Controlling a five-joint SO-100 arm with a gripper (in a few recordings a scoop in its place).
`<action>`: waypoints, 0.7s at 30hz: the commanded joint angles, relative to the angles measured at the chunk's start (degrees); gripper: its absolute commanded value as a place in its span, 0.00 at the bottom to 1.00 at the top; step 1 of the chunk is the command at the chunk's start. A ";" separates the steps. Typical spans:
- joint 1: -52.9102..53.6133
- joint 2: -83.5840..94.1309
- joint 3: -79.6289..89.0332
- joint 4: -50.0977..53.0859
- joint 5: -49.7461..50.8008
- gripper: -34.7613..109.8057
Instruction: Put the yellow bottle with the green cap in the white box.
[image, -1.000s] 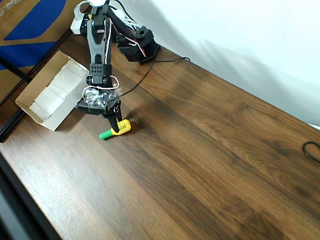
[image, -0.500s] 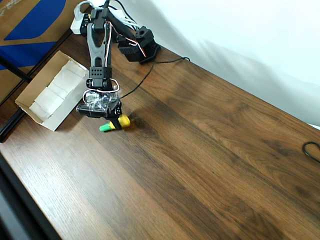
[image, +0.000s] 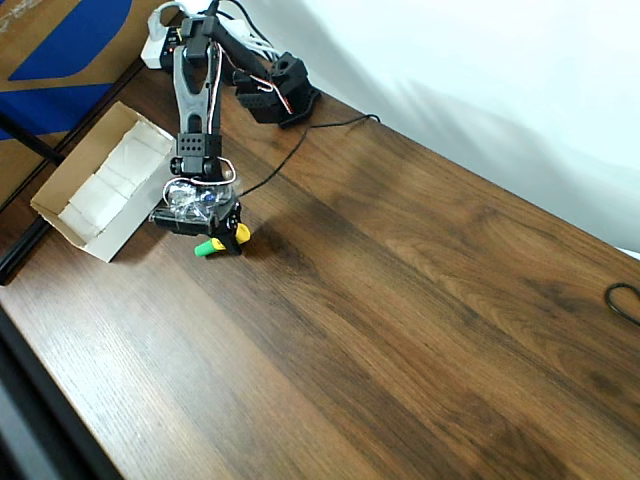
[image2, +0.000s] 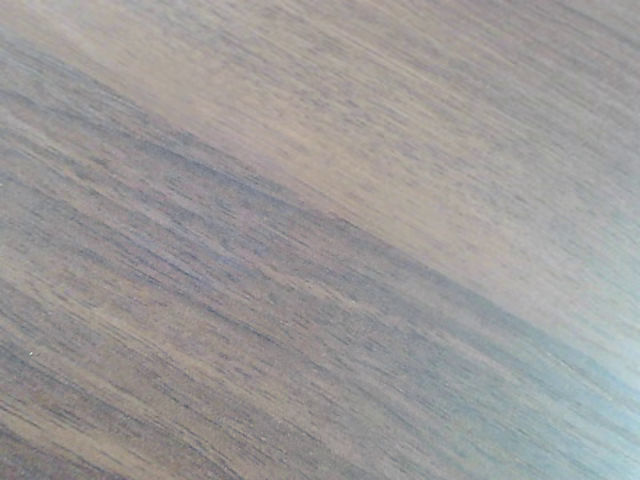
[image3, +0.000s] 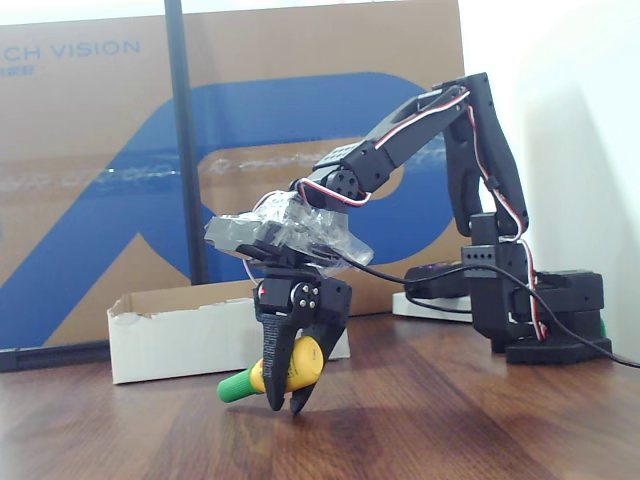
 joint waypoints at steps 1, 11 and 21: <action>-0.18 6.59 -0.09 0.53 -0.62 0.24; 5.36 20.65 3.87 0.97 3.16 0.24; 14.94 27.77 7.82 0.26 8.09 0.24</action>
